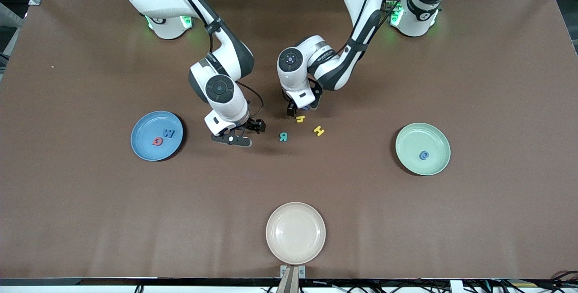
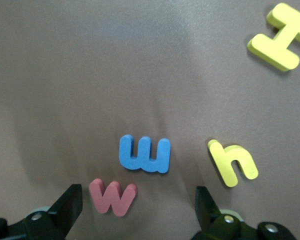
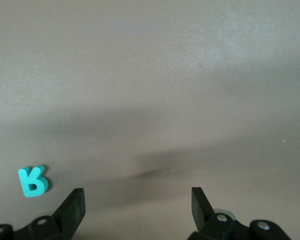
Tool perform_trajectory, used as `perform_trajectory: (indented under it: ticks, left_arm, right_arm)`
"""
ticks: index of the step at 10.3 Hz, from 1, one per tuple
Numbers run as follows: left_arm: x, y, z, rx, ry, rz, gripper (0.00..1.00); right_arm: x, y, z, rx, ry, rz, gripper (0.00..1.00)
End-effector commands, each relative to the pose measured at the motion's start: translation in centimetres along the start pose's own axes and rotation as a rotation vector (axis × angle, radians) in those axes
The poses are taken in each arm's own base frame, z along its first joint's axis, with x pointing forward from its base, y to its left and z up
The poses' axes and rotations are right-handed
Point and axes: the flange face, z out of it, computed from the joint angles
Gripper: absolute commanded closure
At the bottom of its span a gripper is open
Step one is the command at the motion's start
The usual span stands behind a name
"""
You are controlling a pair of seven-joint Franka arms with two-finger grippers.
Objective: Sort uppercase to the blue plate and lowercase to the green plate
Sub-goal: 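Grasp the teal R with the right gripper while the left gripper lowers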
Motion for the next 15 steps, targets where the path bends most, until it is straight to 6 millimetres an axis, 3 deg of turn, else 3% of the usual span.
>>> perform_trajectory:
  ticks: [1,3,5,7,11,15]
  left_arm:
    - [0.5,-0.6,-0.5,-0.016,0.012,0.014,0.0]
    - [0.3,-2.0,-0.7,-0.04,0.005,0.032,0.0]
    - [0.3,-2.9,-1.8,-0.066,-0.005,0.049,0.0]
    - [0.4,-3.0,-2.1,-0.072,-0.009,0.049,0.0]
    - [-0.1,-3.9,-1.7,-0.091,-0.022,0.066,0.0]
    - [-0.4,-4.3,-0.9,-0.086,-0.019,0.075,0.0]
  right_arm:
    - [-0.6,-4.4,1.0,0.025,0.014,0.11,0.1]
    - [-2.0,-7.9,1.0,0.037,0.041,0.195,0.1]
    - [-2.9,-10.0,2.0,0.017,0.102,0.221,0.1]
    - [-2.4,-10.3,2.5,0.022,0.106,0.233,0.1]
    - [-1.6,-10.7,6.2,0.039,0.08,0.281,0.16]
    - [-1.9,-11.0,6.8,0.066,0.071,0.323,0.24]
